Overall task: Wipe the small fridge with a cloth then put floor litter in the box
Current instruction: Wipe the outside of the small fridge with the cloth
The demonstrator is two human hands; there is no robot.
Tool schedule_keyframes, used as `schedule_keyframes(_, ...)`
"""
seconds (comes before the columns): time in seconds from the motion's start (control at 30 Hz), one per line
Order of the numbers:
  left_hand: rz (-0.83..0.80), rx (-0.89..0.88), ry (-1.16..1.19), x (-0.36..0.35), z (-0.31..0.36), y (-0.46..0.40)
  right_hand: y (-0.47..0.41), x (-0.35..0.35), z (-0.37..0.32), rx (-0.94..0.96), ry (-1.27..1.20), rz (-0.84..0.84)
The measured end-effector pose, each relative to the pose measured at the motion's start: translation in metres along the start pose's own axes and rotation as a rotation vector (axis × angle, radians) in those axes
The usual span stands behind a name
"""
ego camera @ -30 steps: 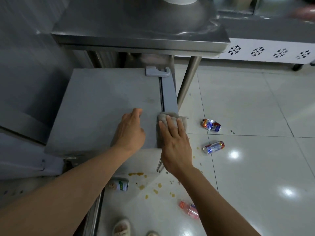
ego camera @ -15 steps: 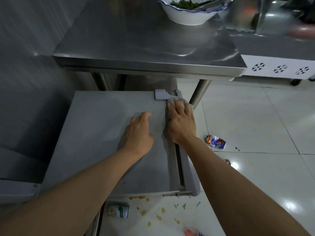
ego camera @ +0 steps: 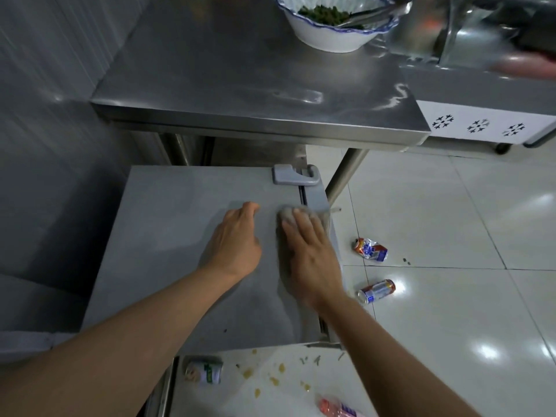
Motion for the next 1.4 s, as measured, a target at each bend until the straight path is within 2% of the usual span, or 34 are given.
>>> schedule_keyframes(0.2,0.041,-0.01,-0.029,-0.003,-0.009,0.03,-0.056,0.008,0.02,-0.054,0.061,0.0)
schedule_keyframes(0.43,0.115,0.022,-0.024,-0.008,-0.015,0.089,0.045,0.003,-0.009,0.158,-0.017,0.029)
schedule_keyframes(0.57,0.126,0.059,-0.018,-0.014,-0.015,0.133,0.105,-0.006,-0.017,0.135,-0.061,0.019)
schedule_keyframes(0.73,0.092,0.108,0.028,-0.025,-0.013,0.174,0.159,-0.011,-0.034,0.146,-0.119,0.104)
schedule_keyframes(0.83,0.068,0.129,0.042,-0.028,-0.013,0.193,0.181,-0.011,-0.04,0.132,-0.209,0.142)
schedule_keyframes(1.07,0.068,0.077,0.031,-0.018,-0.024,0.221,0.201,-0.021,-0.07,0.154,-0.249,0.152)
schedule_keyframes(1.4,0.263,-0.008,0.07,0.007,-0.092,0.245,0.216,-0.072,-0.101,-0.05,-0.279,0.339)
Point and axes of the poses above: each hand's wrist, its own y-axis away from the middle knuckle, its own x-axis out of the back of the hand, z = x × y, the point moved 7 cm from there along -y, towards the middle knuckle, and after that the axes turned 11 degrees about -y, right-handed, at the moved point
